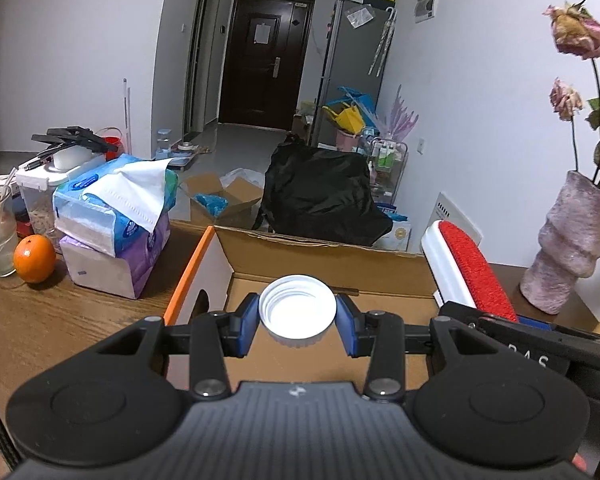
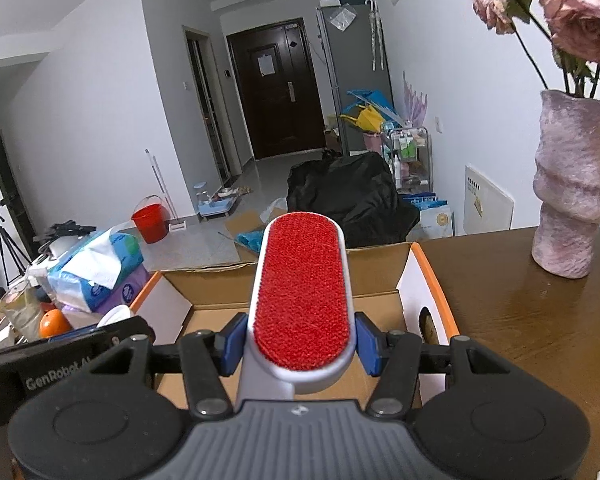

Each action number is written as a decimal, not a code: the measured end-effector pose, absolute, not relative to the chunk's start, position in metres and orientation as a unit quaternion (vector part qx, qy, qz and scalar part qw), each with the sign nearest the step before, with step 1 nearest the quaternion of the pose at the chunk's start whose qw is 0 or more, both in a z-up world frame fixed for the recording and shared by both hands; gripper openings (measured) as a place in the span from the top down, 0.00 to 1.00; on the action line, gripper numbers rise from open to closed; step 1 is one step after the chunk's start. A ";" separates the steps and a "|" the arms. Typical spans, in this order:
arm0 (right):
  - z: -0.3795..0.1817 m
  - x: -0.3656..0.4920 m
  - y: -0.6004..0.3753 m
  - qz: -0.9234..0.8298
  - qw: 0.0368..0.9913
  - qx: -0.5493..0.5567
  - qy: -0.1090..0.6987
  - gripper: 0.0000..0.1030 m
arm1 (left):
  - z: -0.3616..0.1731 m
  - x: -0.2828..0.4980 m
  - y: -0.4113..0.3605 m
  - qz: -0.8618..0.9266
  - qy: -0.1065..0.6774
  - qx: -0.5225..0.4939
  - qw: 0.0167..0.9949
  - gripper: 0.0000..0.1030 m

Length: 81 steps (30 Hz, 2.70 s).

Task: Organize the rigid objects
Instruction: 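Carry the white cap and lint brush with both grippers over the cardboard box, then open both grippers to drop the cap and lint brush into the box, then withdraw both grippers from the box back over the table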

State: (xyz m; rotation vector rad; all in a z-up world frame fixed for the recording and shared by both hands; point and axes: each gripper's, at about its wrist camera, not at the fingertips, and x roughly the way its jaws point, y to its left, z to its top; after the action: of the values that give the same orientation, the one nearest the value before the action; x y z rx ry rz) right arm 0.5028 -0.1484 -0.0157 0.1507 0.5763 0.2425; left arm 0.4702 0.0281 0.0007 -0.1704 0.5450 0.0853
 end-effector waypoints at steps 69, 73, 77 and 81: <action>-0.010 0.492 -0.157 0.080 0.954 0.046 0.286 0.00 | -0.009 0.467 0.043 0.096 0.309 -0.034 0.945 0.00; -0.006 0.474 -0.160 0.081 0.957 0.042 0.277 0.00 | -0.003 0.451 0.045 0.095 0.302 -0.036 0.948 0.00; -0.003 0.456 -0.163 0.082 0.959 0.038 0.268 0.00 | 0.002 0.433 0.046 0.093 0.294 -0.037 0.951 0.00; -0.002 0.441 -0.164 0.082 0.961 0.030 0.262 0.00 | 0.007 0.413 0.049 0.091 0.284 -0.036 0.954 0.00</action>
State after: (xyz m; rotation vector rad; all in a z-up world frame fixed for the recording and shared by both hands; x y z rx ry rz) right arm 0.4405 -0.1643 -0.0018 0.0608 0.5303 0.1666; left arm 0.4129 0.0486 0.0074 -0.0724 0.5769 0.1852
